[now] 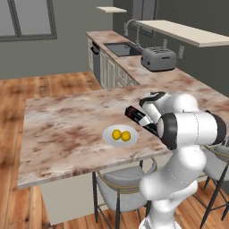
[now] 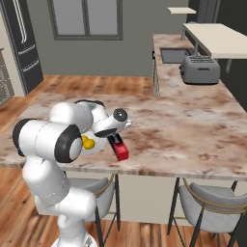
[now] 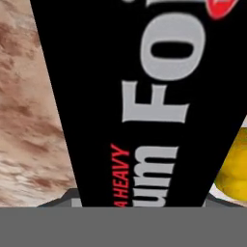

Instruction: Retrieve the tupperware and aluminum foil from the cabinet and place them on the dining counter near the plate with lemons to prepare for storing leftovers.

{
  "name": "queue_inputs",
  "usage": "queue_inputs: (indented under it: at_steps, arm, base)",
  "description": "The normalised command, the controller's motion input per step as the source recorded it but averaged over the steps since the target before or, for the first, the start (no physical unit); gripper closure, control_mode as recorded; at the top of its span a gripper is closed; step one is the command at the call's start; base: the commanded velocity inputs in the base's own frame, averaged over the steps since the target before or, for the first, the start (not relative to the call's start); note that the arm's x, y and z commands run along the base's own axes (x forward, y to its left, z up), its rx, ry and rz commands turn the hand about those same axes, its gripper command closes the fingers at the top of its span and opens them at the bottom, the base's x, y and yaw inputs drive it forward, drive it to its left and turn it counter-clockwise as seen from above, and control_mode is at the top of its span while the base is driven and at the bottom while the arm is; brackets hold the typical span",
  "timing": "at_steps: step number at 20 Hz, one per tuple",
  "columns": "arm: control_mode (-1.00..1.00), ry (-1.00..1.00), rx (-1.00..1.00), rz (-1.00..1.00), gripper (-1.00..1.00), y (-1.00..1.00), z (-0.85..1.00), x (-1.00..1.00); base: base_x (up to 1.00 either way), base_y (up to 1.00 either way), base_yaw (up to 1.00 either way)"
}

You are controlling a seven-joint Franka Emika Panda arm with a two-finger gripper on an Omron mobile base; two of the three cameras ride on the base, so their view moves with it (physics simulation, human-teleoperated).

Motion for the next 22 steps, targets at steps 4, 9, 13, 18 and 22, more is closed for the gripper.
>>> queue_inputs:
  at_steps: [4,9,13,18,22]
  arm:
    - [-1.00,0.00,0.01,0.00,1.00,0.00,-0.33,0.64]
    - [-1.00,0.00,0.00,0.00,1.00,0.00,-0.50,0.56]
    - [-1.00,0.00,0.00,0.00,-1.00,0.00,-0.46,0.58]
    - [-1.00,0.00,0.02,-0.01,-1.00,0.00,-0.12,0.59]
    - [-1.00,-0.08,0.01,-0.02,-1.00,-0.01,0.19,0.04]
  base:
    - [0.00,0.00,0.00]
    - [0.00,0.00,0.00]
    - [0.00,0.00,0.00]
    - [0.00,0.00,0.00]
    - [0.00,0.00,0.00]
